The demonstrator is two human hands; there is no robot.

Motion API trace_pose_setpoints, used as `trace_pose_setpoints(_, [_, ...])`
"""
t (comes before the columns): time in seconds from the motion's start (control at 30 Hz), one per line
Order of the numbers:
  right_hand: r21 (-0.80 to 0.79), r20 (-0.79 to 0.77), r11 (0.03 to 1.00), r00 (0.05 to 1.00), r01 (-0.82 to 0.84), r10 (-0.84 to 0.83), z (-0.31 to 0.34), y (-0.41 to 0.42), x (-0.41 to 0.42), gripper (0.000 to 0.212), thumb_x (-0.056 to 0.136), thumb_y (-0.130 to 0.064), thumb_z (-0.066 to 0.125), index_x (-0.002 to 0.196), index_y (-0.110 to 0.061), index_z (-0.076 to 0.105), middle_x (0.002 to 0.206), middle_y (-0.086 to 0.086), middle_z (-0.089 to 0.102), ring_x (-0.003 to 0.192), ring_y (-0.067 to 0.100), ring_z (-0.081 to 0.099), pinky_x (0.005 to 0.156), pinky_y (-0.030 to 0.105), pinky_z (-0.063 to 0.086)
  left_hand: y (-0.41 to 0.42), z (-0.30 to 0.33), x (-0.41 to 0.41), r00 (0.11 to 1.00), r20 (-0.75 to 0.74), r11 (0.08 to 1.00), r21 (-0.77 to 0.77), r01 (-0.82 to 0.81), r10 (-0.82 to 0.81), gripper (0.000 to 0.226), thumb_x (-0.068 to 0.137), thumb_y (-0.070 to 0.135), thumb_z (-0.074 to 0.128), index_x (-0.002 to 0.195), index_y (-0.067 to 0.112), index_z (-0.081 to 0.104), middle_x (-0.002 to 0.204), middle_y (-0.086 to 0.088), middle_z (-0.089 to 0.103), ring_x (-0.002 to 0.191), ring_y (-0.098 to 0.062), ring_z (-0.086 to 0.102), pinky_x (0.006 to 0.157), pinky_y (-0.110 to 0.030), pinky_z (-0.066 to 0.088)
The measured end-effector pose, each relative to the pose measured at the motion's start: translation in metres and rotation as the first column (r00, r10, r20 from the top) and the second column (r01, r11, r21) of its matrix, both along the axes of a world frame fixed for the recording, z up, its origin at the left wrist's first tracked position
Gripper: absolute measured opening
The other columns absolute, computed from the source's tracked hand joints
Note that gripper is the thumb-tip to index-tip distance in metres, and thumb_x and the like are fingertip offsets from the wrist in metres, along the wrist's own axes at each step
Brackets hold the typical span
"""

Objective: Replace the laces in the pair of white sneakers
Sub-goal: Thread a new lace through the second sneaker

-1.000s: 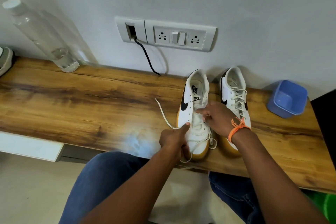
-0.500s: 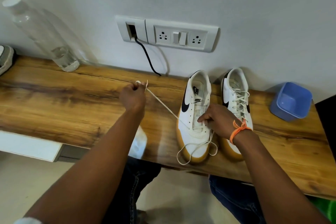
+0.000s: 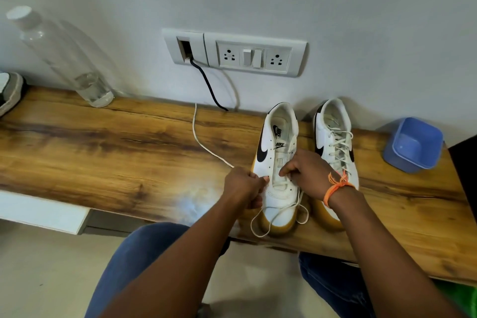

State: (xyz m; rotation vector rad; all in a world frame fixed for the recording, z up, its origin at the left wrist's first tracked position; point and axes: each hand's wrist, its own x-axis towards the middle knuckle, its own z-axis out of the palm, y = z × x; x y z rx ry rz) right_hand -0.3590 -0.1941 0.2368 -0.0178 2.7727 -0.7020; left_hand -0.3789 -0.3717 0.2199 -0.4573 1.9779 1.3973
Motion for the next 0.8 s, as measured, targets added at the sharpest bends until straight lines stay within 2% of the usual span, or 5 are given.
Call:
trace_pose_setpoints(0.2, [0.020,0.012,1.000,1.000,-0.018,0.018,0.000,0.000,0.000,0.028,0.089,-0.004,0.059,0.100,-0.022,0.078,0.111,0.005,0.062,0.102,0.023,0.061,0.089,0.034,0.051,-0.010,0.007,-0.021,0.945,-0.013,0.939,0.118,-0.323,0.327,0.012,0.090,0.006,0.070,0.085,-0.002,0.062,0.068,-0.017,0.057,0.048,-0.019,0.049,0.044,-0.024,0.044])
trace_pose_setpoints(0.4, [0.026,0.009,1.000,1.000,-0.012,0.012,0.001,0.000,0.001,0.030,0.091,-0.004,0.056,0.101,-0.022,0.077,0.112,0.004,0.063,0.102,0.022,0.061,0.089,0.036,0.052,-0.048,0.001,-0.072,0.755,-0.116,0.763,0.040,-0.646,0.645,0.036,0.091,0.026,0.071,0.103,-0.007,0.065,0.072,-0.011,0.058,0.050,-0.019,0.049,0.044,-0.025,0.038])
trace_pose_setpoints(0.57, [-0.023,0.024,1.000,1.000,0.012,-0.011,0.002,-0.001,-0.001,0.030,0.090,-0.005,0.057,0.100,-0.024,0.078,0.112,0.002,0.063,0.102,0.020,0.061,0.091,0.034,0.051,-0.022,0.005,-0.039,0.869,0.195,0.882,0.035,-0.470,0.456,0.044,0.091,0.028,0.067,0.127,0.007,0.054,0.102,-0.015,0.060,0.080,-0.028,0.060,0.064,-0.038,0.057])
trace_pose_setpoints(0.67, [-0.075,0.038,0.997,0.999,0.023,-0.020,0.003,0.001,0.000,0.029,0.090,-0.005,0.059,0.103,-0.024,0.077,0.114,-0.002,0.064,0.102,0.017,0.062,0.090,0.032,0.052,-0.009,0.008,-0.021,0.986,-0.138,0.988,-0.108,-0.107,0.092,0.040,0.082,0.016,0.074,0.119,0.009,0.059,0.119,-0.010,0.058,0.105,-0.035,0.061,0.088,-0.049,0.056])
trace_pose_setpoints(0.8, [-0.220,0.022,0.968,0.992,0.123,-0.121,0.020,0.005,0.004,0.018,0.082,-0.007,0.072,0.088,-0.023,0.065,0.092,-0.004,0.064,0.083,0.014,0.061,0.073,0.028,0.048,-0.008,0.023,-0.015,0.832,-0.366,0.903,-0.271,0.334,-0.418,0.036,0.085,0.014,0.075,0.116,0.018,0.059,0.111,0.002,0.060,0.089,-0.017,0.065,0.071,-0.028,0.055])
